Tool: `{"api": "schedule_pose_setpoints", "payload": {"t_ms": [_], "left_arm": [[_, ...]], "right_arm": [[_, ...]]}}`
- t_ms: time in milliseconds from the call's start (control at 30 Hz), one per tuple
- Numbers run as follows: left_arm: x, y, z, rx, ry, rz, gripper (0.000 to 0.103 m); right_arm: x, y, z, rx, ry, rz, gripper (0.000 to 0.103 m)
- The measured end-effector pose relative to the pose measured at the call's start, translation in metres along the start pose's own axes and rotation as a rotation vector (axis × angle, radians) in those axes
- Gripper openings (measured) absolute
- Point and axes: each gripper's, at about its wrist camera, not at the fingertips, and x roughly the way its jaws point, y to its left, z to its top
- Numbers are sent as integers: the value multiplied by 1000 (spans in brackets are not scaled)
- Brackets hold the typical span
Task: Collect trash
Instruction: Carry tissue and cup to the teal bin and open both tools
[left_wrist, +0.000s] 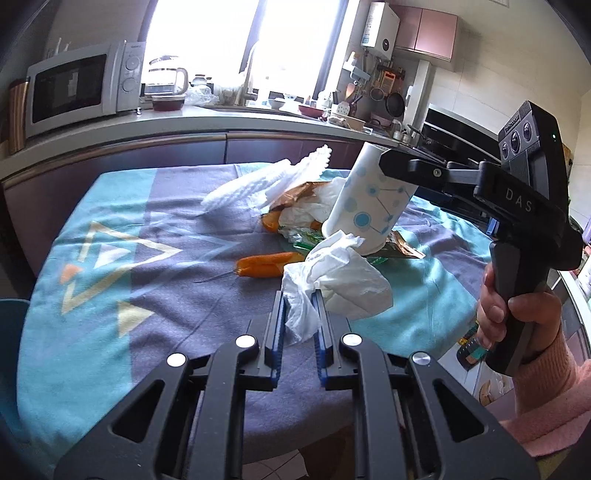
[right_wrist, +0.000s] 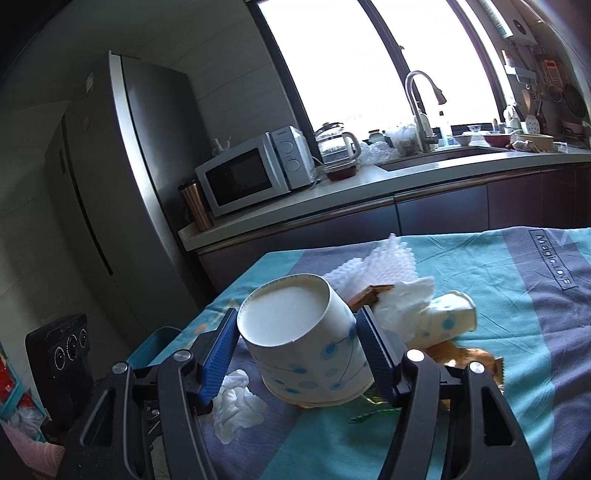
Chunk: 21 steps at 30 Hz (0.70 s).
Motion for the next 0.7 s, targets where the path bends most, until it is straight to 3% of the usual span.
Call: {"api": "schedule_pose_setpoints", "payload": {"t_ms": [200, 400, 700], "left_arm": [[-48, 41, -3, -62, -72, 137, 14], [-98, 105, -11, -163, -119, 332, 14], [-141, 199, -42, -339, -111, 576, 14]], "right_arm": [[35, 46, 8, -34, 39, 152, 63], [87, 100, 16, -76, 105, 316, 63], [172, 188, 18, -131, 246, 497, 63]]}}
